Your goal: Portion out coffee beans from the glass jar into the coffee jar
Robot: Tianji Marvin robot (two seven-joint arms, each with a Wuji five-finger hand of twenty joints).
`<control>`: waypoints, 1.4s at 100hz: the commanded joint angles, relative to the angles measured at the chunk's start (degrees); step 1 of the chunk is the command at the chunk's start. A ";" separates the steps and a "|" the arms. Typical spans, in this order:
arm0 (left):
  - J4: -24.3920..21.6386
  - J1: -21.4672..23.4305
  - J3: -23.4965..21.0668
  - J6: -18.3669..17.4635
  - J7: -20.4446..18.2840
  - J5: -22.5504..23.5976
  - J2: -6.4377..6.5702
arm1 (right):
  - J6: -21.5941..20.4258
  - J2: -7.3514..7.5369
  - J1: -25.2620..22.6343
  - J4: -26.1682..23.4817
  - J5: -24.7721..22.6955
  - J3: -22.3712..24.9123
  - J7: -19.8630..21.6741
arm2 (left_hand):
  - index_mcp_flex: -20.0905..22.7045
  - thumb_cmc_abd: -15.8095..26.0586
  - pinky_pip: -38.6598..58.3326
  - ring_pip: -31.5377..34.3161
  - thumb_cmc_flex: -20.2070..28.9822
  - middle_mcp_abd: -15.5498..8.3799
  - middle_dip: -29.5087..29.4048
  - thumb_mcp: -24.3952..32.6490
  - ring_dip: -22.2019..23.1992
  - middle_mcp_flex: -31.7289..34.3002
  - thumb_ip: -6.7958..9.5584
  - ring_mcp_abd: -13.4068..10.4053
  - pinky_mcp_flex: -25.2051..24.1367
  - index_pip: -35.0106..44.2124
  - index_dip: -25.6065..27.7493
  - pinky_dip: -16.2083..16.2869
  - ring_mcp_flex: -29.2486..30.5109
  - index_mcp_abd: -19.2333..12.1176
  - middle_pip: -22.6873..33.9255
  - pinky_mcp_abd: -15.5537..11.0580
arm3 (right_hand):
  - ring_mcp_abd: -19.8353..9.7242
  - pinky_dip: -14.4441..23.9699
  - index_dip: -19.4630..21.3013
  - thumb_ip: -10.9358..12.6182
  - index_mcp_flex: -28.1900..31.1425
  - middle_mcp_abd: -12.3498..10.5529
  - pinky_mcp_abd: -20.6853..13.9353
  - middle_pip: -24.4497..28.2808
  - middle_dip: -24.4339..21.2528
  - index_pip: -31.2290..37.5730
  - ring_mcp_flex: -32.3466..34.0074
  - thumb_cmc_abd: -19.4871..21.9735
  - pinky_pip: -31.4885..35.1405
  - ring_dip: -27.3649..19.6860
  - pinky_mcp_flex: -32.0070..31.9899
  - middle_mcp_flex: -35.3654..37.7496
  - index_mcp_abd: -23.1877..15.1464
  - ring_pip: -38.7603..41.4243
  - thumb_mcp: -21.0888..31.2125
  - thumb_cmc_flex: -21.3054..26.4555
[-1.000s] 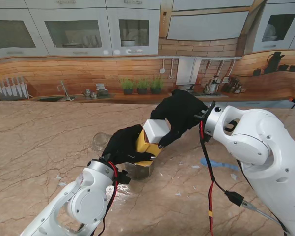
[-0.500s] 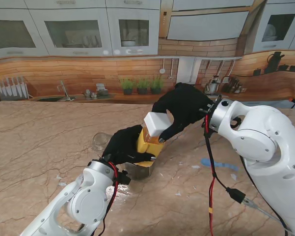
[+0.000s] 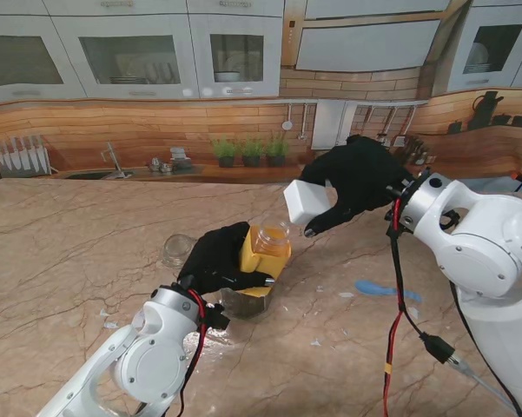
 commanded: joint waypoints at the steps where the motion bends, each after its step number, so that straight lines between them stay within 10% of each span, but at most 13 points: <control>1: -1.25 1.11 -0.42 -0.62 0.11 -0.24 -0.09 | 0.19 0.21 -0.71 1.35 -0.56 0.37 0.25 | 4.18 10.89 13.71 -0.15 11.24 -6.68 2.80 14.43 0.23 9.02 6.50 0.53 -0.82 15.49 4.13 -0.55 0.05 -13.21 5.50 -8.50 | -0.62 -0.28 2.05 2.35 7.56 -6.97 -0.24 2.09 0.49 12.52 1.44 9.57 1.08 0.86 -0.31 2.92 -22.36 1.42 6.32 14.06; 71: -6.13 8.35 -5.89 -7.65 -1.30 -0.21 0.96 | 3.96 0.59 6.36 22.31 -10.89 -11.89 -3.26 | 0.82 12.29 9.95 -6.75 10.99 -7.39 5.16 14.97 0.08 6.05 7.61 2.75 -1.26 17.76 6.50 -2.06 -0.12 -13.39 7.48 -8.42 | -2.08 1.45 0.69 2.94 6.88 -4.79 -3.59 6.16 2.57 13.22 2.09 10.68 5.95 5.92 1.61 0.68 -20.24 11.71 4.35 15.37; 140: -6.39 11.54 -6.32 -9.03 -0.41 -0.44 0.96 | 21.64 -0.50 18.22 42.64 -11.13 -36.97 -12.54 | 0.90 12.03 9.37 -7.82 10.92 -7.31 5.44 15.38 0.77 6.07 7.92 3.11 -1.31 17.91 6.55 -2.24 0.03 -13.88 7.62 -8.18 | -3.35 -0.26 -4.59 2.94 4.19 -3.69 -7.01 12.11 4.89 15.02 0.02 10.71 9.54 6.33 2.55 -5.04 -17.99 18.58 1.63 17.78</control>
